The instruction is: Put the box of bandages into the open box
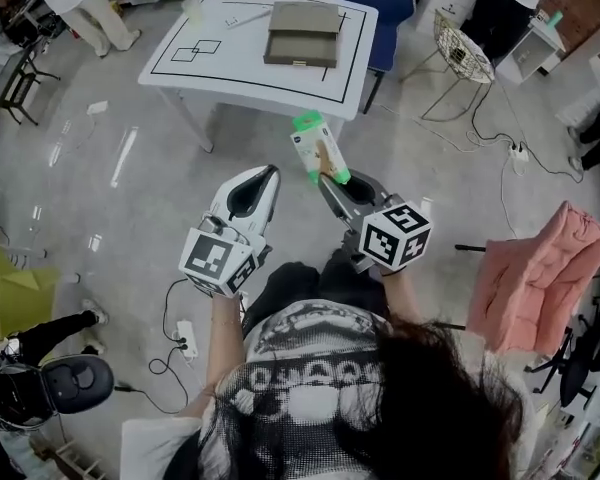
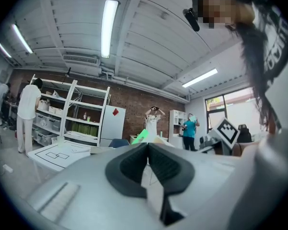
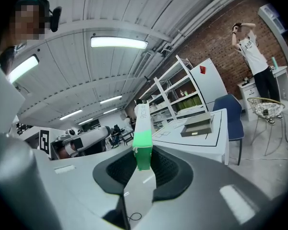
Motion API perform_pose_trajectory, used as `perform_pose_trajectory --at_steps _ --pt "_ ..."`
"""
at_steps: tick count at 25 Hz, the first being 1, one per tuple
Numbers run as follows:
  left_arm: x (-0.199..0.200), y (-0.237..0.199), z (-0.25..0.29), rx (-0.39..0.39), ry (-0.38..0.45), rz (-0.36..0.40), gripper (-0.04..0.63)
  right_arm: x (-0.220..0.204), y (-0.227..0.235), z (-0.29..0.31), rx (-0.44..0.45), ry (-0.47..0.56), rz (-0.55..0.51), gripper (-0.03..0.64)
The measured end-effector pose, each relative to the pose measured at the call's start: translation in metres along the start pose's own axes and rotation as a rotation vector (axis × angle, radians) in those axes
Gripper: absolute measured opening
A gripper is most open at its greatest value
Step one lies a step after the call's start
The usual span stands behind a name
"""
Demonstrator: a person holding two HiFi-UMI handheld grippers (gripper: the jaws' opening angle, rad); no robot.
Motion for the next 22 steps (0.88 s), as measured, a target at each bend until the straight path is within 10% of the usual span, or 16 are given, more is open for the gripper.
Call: perform_pose_trajectory --at_steps 22 --pt "-0.014 -0.077 0.063 0.019 -0.011 -0.047 0.000 0.025 0.050 0.083 0.033 -0.058 0.004 0.087"
Point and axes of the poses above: the fingertips, and each gripper's own axes: z forward along the fingers, y to its right, x out of its top, the point moved 4 cm from there along -z, backward along the fingers, and after that the axes turned 15 degrees about -x, right-handed, at the moved point
